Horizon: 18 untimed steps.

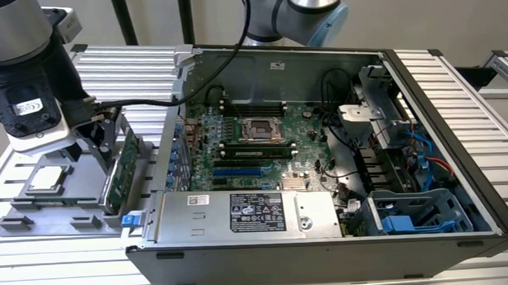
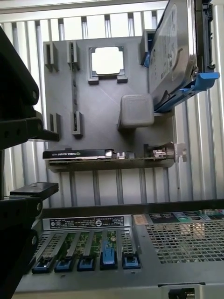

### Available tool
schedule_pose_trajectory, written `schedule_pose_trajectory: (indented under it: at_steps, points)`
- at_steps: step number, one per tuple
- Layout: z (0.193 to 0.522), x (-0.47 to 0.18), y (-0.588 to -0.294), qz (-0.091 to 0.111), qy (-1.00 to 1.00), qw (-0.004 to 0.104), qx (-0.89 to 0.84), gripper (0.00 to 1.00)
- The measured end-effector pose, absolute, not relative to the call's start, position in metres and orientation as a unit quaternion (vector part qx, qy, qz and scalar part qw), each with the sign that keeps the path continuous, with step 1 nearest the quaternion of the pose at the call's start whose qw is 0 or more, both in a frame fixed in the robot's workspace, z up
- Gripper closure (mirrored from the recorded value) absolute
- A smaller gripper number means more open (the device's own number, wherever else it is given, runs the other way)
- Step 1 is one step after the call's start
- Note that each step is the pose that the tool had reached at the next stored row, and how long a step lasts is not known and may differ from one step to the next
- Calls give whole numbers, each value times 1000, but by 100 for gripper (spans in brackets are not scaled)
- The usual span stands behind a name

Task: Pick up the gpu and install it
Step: 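Pick up the gpu and move the gpu toward the slot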

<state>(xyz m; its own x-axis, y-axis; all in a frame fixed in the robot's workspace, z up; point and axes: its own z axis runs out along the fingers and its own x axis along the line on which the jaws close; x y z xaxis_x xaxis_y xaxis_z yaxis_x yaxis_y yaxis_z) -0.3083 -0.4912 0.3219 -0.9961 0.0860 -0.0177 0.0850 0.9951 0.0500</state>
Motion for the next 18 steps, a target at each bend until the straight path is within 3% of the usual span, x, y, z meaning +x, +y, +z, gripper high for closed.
schedule_pose_trajectory:
  at_steps: [18]
  points:
    - [306,-307,-491,25,999,10,43,0]
